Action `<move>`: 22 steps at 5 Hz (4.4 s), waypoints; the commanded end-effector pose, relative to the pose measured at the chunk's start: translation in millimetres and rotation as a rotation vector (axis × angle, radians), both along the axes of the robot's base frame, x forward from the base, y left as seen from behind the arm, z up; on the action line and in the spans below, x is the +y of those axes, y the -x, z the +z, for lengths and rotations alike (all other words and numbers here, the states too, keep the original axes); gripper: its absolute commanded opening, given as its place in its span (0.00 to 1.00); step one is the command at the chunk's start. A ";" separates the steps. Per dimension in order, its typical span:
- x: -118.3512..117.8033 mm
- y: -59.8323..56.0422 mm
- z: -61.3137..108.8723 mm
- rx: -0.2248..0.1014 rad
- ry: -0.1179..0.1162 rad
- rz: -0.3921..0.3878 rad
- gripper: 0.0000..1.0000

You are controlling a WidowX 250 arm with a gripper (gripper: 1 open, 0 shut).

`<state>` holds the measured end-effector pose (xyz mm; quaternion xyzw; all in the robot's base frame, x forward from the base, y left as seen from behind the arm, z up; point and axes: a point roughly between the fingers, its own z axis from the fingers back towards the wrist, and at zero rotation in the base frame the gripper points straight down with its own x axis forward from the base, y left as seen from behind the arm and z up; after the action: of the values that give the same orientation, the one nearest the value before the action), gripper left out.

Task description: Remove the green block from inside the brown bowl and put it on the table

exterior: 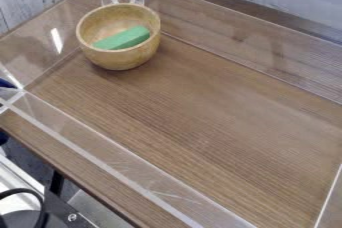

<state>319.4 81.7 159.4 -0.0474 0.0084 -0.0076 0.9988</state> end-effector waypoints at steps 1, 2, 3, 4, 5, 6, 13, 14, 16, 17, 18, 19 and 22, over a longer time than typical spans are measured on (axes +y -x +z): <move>9.4 -3.7 9.7 -0.049 -0.019 0.022 0.00; 24.5 -6.1 1.5 -0.045 -0.027 0.061 1.00; 39.5 -11.0 -7.7 -0.030 -0.030 0.081 0.00; 17.8 -1.1 -16.0 -0.006 -0.024 0.026 0.00; -4.1 6.1 -12.8 -0.004 -0.013 -0.032 0.00; -24.4 8.7 -11.1 -0.002 -0.004 -0.090 0.00; 41.5 16.2 -36.7 0.039 -0.020 0.001 0.00; 54.3 13.7 -45.9 0.048 -0.025 0.017 0.00; 75.1 8.9 -62.4 0.061 -0.028 0.040 0.00; 83.2 7.1 -68.3 0.066 -0.029 0.051 0.00; 90.0 5.4 -74.3 0.071 -0.029 0.061 0.00; 95.6 3.3 -80.6 0.077 -0.028 0.069 0.00; 103.7 -0.5 -93.7 0.098 -0.022 0.083 0.00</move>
<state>315.0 176.4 50.7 -0.0507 0.0797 0.0299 0.9951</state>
